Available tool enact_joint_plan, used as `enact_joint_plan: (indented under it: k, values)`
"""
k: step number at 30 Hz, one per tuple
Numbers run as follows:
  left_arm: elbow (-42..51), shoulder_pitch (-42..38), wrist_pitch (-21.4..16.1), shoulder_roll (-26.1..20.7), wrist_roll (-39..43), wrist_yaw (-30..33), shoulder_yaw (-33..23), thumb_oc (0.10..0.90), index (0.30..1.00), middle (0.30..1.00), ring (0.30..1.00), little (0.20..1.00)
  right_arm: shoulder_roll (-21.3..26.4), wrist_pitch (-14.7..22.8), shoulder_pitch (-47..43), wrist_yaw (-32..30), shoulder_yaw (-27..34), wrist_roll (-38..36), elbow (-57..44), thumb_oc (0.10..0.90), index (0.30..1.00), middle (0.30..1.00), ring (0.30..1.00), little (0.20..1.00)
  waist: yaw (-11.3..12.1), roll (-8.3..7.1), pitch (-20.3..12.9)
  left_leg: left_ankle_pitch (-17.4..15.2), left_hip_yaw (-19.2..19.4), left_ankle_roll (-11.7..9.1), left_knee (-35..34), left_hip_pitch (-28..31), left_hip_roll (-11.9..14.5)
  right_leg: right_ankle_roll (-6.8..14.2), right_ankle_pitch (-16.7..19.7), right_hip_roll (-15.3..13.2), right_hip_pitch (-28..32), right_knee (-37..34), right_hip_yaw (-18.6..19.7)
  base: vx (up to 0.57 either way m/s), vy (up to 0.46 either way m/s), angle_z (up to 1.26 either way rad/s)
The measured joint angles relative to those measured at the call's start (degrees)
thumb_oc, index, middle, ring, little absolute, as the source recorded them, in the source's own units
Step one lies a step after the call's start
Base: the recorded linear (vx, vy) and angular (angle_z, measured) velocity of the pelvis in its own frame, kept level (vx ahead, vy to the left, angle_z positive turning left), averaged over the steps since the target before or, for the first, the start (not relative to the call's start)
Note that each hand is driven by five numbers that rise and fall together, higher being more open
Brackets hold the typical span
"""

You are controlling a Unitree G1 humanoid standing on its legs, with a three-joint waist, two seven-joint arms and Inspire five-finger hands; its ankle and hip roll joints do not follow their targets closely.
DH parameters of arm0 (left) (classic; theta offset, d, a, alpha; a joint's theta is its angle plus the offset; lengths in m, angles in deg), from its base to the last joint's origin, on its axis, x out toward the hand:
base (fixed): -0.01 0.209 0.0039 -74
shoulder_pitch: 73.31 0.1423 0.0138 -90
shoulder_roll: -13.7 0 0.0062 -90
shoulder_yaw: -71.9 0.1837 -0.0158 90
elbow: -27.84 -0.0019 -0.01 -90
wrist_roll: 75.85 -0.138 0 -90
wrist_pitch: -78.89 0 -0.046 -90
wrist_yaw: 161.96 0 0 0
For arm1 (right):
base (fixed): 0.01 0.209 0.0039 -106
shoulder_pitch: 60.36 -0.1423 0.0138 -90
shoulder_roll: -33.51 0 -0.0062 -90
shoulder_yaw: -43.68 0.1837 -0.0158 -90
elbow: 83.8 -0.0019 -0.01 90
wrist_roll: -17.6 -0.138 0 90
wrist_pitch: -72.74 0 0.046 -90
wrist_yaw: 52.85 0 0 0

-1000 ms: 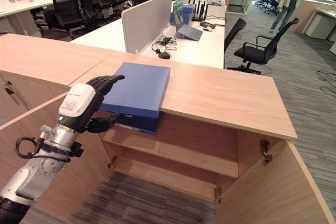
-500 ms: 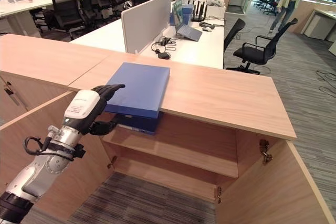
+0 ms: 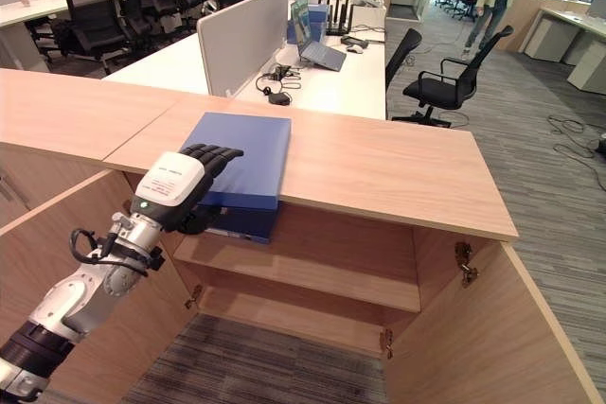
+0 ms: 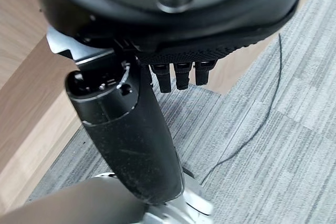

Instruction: Put the empty folder in the office cabinet

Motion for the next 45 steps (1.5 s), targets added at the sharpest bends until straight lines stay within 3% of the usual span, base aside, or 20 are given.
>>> enact_joint_plan:
  k: [11,24,26,27,28,34,45]
  values:
    - [-3.8,-1.2,0.5,-0.1,-1.1,0.4,3.7,0.800,0.900,0.900,0.900,0.900,0.0,0.1,-0.1,0.0,-0.5,0.1,-0.1,0.800,0.900,0.900,0.900,0.900,0.0,0.00,0.0,-0.3,0.0,-0.3,0.0,0.2,0.0,0.0,0.0,0.0,-0.1,0.0,0.1,0.00,0.001,0.00]
    - [-8.3,-1.9,1.5,-0.1,-1.0,0.3,3.9,0.800,0.900,0.900,0.900,0.900,0.1,0.0,-1.2,0.0,-0.8,0.1,-0.1,0.800,0.900,0.900,0.900,0.900,-0.9,0.00,0.0,-0.4,0.4,-0.3,0.0,0.6,0.0,0.0,0.0,0.0,0.2,0.0,0.3,0.00,-0.001,0.00]
    - [-9.0,-2.3,1.8,0.0,-1.0,0.4,3.9,0.588,0.582,0.582,0.582,0.582,0.1,0.0,-1.2,0.0,-0.8,0.1,-0.1,0.800,0.900,0.900,0.900,0.900,-1.0,0.00,0.0,-0.4,0.5,-0.3,0.0,0.6,0.0,0.0,0.0,0.0,0.2,0.0,0.4,0.00,0.000,0.00]
    - [-9.8,-3.0,1.8,0.0,-1.1,0.5,4.6,0.428,0.342,0.342,0.342,0.342,0.1,0.0,-1.2,0.0,-0.8,0.1,0.0,0.800,0.900,0.900,0.900,0.900,-0.9,-0.01,0.0,-0.4,0.5,-0.3,0.0,0.6,0.0,0.0,0.0,0.0,0.3,0.0,0.4,0.00,0.000,0.00]
    - [-10.6,-3.8,2.2,0.0,-1.1,0.9,5.3,0.400,0.300,0.300,0.300,0.300,0.1,0.0,-1.3,0.0,-0.8,0.1,0.0,0.800,0.900,0.900,0.900,0.900,-0.9,-0.01,0.0,-0.4,0.5,-0.3,0.0,0.6,0.0,0.0,0.0,0.0,0.3,0.0,0.4,0.00,0.000,0.00]
    - [-13.5,-7.9,4.7,1.6,-4.2,5.6,5.7,0.400,0.300,0.300,0.300,0.300,0.1,-0.1,-1.3,0.0,-0.8,0.1,0.0,0.800,0.900,0.900,0.900,0.900,-1.1,0.06,-0.4,-0.4,0.8,-0.3,0.0,0.7,0.1,0.0,0.1,0.0,0.3,0.0,0.5,0.00,0.000,0.00]
    - [-17.0,-8.1,6.3,4.3,-10.8,10.7,6.7,0.400,0.300,0.300,0.300,0.300,0.2,-0.1,-1.0,-0.8,-0.9,1.2,0.5,0.800,0.900,0.900,0.900,0.900,-1.2,0.52,-2.3,-0.5,1.1,-0.2,-0.2,0.8,0.1,0.0,0.2,0.1,0.3,0.0,1.0,0.00,-0.001,-0.02]
